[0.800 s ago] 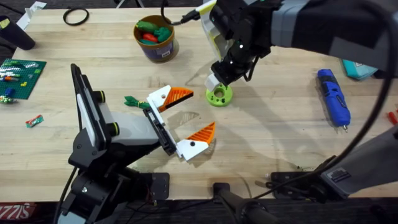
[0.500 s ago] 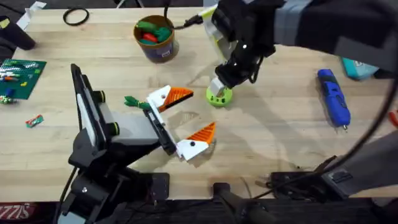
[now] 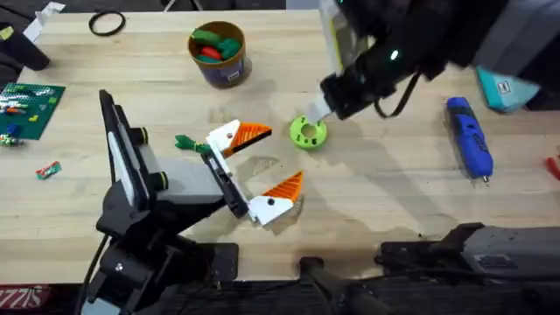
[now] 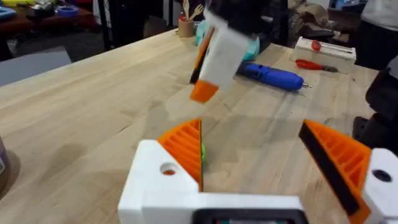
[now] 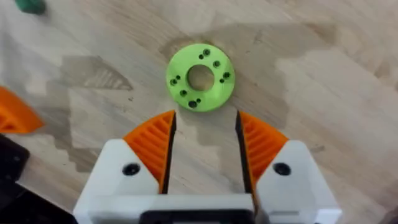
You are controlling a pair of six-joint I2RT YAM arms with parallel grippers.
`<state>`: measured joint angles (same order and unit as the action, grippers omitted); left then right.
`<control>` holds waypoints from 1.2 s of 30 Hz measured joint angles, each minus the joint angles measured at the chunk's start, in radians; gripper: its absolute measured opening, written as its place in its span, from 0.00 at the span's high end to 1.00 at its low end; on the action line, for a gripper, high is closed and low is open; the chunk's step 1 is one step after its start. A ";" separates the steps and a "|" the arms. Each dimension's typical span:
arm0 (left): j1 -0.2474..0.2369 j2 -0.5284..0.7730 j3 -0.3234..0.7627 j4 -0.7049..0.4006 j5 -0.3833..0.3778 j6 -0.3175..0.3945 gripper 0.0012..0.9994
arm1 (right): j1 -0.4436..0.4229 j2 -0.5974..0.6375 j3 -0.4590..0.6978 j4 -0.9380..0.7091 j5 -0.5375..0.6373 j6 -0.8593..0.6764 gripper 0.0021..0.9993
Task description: Pick up the gripper from the table and insert it into the empty holder that is missing its gripper. Then pick up a screw, insert it into the mounting hole, and use the screwdriver to tighten it. Finally, clean up the table by picking up the vegetable and placing it into the bucket.
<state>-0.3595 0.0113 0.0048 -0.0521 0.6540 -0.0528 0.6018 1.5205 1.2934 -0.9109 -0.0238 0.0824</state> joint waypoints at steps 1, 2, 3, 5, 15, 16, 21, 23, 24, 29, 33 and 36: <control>0.000 0.000 0.000 0.000 0.000 0.000 0.01 | 0.000 0.003 -0.032 0.025 0.000 0.007 0.42; 0.000 0.000 0.000 0.000 0.000 0.000 0.01 | 0.000 0.008 -0.065 0.051 0.000 0.016 0.42; 0.000 0.000 0.000 0.000 0.000 0.000 0.01 | 0.000 0.017 -0.093 0.066 0.000 0.021 0.42; 0.000 0.000 0.000 0.000 0.000 0.000 0.01 | 0.000 0.038 -0.127 0.078 -0.005 0.027 0.42; 0.000 0.000 0.000 0.000 0.000 0.000 0.01 | 0.063 0.101 -0.145 0.154 -0.037 0.037 0.42; 0.000 0.000 0.000 0.000 0.000 0.000 0.01 | 0.068 0.112 -0.145 0.154 -0.034 0.037 0.42; 0.000 0.000 0.000 0.000 0.000 0.000 0.01 | 0.073 0.156 -0.145 0.156 -0.017 0.037 0.42; 0.000 0.000 0.000 0.000 0.000 0.000 0.01 | 0.073 0.158 -0.145 0.162 -0.014 0.037 0.42; 0.000 0.000 0.000 0.000 0.000 0.000 0.01 | 0.073 0.158 -0.145 0.165 -0.013 0.037 0.44; 0.000 0.000 0.000 0.000 0.000 0.000 0.01 | 0.073 0.158 -0.145 0.171 -0.008 0.036 0.61; 0.000 0.000 0.000 0.000 0.000 0.000 0.01 | 0.076 0.162 -0.145 0.171 -0.006 0.037 0.65; 0.000 0.000 0.000 -0.001 0.000 0.000 0.01 | 0.076 0.178 -0.145 0.171 -0.006 0.037 0.66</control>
<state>-0.3595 0.0113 0.0051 -0.0528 0.6537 -0.0528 0.6781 1.6982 1.1484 -0.7398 -0.0296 0.1196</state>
